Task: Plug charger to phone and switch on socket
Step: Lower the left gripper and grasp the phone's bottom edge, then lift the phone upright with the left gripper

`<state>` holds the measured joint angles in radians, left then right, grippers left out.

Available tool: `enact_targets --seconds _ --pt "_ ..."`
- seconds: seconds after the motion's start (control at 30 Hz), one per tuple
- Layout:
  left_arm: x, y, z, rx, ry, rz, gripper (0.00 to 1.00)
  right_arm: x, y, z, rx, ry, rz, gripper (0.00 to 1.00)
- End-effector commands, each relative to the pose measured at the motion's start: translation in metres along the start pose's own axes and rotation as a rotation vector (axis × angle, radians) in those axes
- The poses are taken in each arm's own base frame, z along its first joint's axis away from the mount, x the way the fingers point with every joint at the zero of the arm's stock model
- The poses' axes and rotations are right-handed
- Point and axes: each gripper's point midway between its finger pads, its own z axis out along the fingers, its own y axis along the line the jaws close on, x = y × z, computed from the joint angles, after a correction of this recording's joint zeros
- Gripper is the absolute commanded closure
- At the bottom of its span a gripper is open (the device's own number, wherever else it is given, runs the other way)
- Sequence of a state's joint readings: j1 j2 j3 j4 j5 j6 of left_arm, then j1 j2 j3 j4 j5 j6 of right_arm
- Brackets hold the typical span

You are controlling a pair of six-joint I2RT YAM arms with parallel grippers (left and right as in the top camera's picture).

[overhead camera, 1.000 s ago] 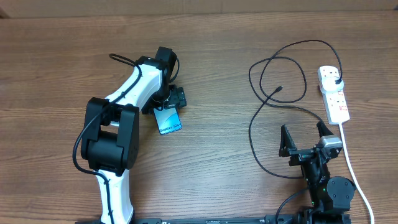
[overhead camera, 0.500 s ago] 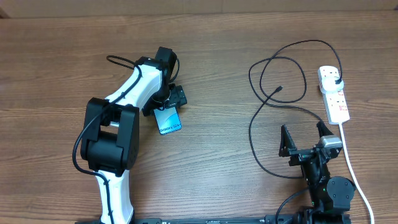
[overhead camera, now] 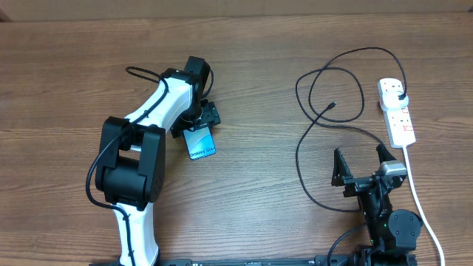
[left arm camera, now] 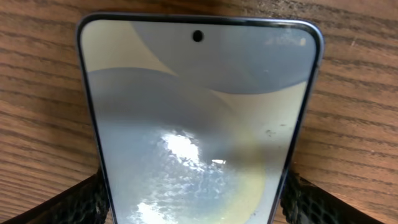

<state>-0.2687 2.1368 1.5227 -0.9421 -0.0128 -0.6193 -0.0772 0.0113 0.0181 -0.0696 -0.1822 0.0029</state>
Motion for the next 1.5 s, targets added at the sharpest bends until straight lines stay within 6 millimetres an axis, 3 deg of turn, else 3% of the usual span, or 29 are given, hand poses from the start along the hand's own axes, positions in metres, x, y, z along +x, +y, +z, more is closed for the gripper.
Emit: enact_targets --seconds 0.0,0.7,0.8,1.47 --pt "0.017 0.014 0.022 -0.068 0.06 -0.008 0.11 0.003 -0.001 0.0 0.007 0.003 -0.004 0.0" --pt "0.028 0.009 0.02 -0.036 0.118 -0.001 0.21 0.003 -0.001 0.0 0.007 0.002 -0.004 0.0" --pt "0.028 0.01 0.016 -0.04 0.122 -0.001 0.27 0.003 -0.001 0.0 0.007 0.003 -0.004 0.0" --pt "0.009 -0.003 -0.049 -0.031 0.119 0.016 0.3 0.003 -0.001 0.0 0.007 0.003 -0.004 0.0"
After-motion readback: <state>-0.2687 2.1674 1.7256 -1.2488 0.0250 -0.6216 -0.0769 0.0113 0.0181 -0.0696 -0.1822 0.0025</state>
